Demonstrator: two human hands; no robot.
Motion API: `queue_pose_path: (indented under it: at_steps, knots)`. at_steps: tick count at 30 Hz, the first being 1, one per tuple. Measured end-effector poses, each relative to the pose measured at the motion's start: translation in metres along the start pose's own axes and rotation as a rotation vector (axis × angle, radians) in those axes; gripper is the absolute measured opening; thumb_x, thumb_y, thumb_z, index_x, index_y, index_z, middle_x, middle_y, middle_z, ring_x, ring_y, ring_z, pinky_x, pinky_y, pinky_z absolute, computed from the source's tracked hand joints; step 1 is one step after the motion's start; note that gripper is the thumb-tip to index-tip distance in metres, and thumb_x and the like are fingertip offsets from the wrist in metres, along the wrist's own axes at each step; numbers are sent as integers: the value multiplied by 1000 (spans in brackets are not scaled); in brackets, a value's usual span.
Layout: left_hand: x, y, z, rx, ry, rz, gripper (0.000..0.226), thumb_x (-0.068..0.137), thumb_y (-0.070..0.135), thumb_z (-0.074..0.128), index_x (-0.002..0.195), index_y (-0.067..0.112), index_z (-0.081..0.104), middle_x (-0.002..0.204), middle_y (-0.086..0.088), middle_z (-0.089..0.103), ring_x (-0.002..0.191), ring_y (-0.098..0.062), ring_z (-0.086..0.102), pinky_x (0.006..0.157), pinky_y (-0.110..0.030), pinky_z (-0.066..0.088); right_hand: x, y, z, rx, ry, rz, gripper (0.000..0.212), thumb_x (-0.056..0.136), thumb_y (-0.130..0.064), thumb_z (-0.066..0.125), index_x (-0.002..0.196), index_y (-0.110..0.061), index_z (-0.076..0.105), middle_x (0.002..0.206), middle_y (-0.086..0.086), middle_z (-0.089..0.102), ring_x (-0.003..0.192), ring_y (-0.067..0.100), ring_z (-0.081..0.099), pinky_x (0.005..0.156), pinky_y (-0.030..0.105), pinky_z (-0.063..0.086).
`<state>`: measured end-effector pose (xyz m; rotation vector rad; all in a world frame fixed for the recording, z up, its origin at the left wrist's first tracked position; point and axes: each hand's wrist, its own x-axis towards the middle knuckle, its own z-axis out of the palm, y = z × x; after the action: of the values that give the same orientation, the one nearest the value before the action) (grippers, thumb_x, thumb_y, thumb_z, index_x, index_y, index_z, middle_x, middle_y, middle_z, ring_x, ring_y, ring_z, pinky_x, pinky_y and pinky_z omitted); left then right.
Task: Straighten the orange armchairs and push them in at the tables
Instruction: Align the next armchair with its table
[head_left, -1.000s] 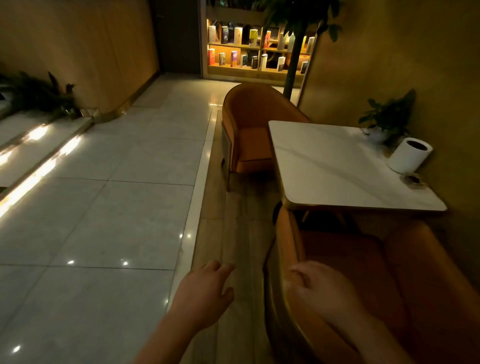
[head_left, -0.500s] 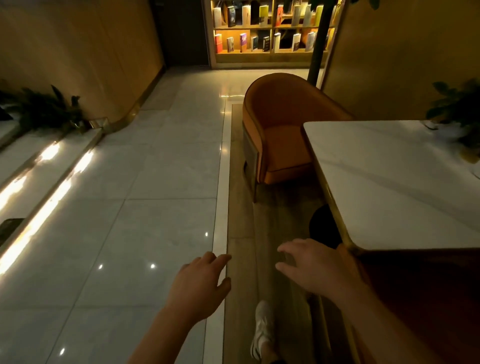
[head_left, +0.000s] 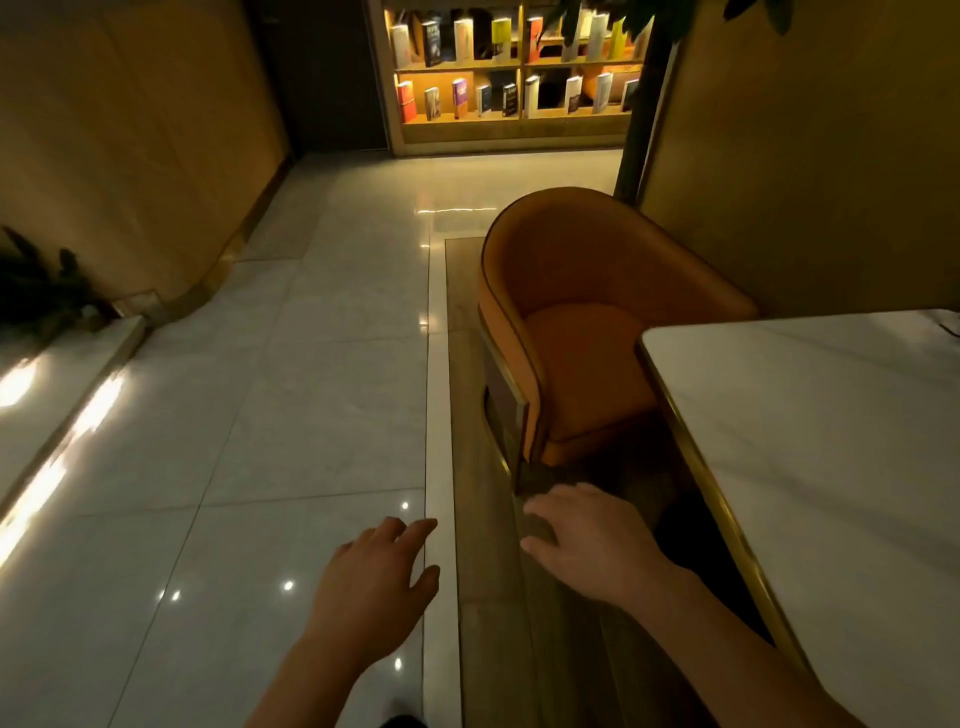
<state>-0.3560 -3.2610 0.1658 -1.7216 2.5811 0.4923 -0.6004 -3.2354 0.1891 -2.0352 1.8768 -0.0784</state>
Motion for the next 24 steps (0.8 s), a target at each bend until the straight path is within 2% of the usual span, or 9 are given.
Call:
queue_pose_path:
  at_steps: [4, 9, 13, 18, 24]
  knots:
    - [104, -51, -17, 26, -34, 69, 57, 99, 53, 40, 152, 39, 27, 134, 10, 49, 115, -11, 53, 97, -28, 42, 97, 0, -10, -7, 4, 70, 43, 97, -52, 46, 136, -33, 49, 128, -10, 56, 117, 11, 50, 93, 30, 45]
    - [223, -116, -59, 67, -70, 164, 56, 100, 53, 39, 152, 36, 28, 134, 8, 50, 116, -13, 53, 97, -30, 43, 208, -17, -30, 34, 9, 191, 41, 96, -51, 49, 131, -30, 54, 123, -7, 60, 110, 12, 53, 87, 31, 48]
    - [321, -155, -105, 124, -84, 257, 57, 100, 53, 38, 152, 36, 27, 133, 7, 51, 115, -14, 55, 95, -30, 44, 292, -30, -57, 83, 36, 295, 41, 97, -50, 48, 131, -29, 54, 124, -5, 60, 110, 15, 56, 88, 33, 50]
    - [429, -171, -130, 146, -107, 343, 56, 99, 53, 39, 152, 36, 28, 130, 8, 52, 112, -13, 55, 92, -29, 44, 375, -7, -77, 109, 86, 380, 39, 96, -51, 49, 129, -30, 57, 119, -7, 62, 109, 13, 58, 89, 32, 51]
    - [579, -168, -137, 206, -119, 425, 57, 99, 55, 37, 152, 38, 27, 130, 9, 52, 112, -12, 55, 97, -30, 44, 492, 57, -92, 138, 122, 456, 36, 95, -52, 47, 124, -31, 56, 116, -7, 60, 110, 15, 55, 91, 33, 49]
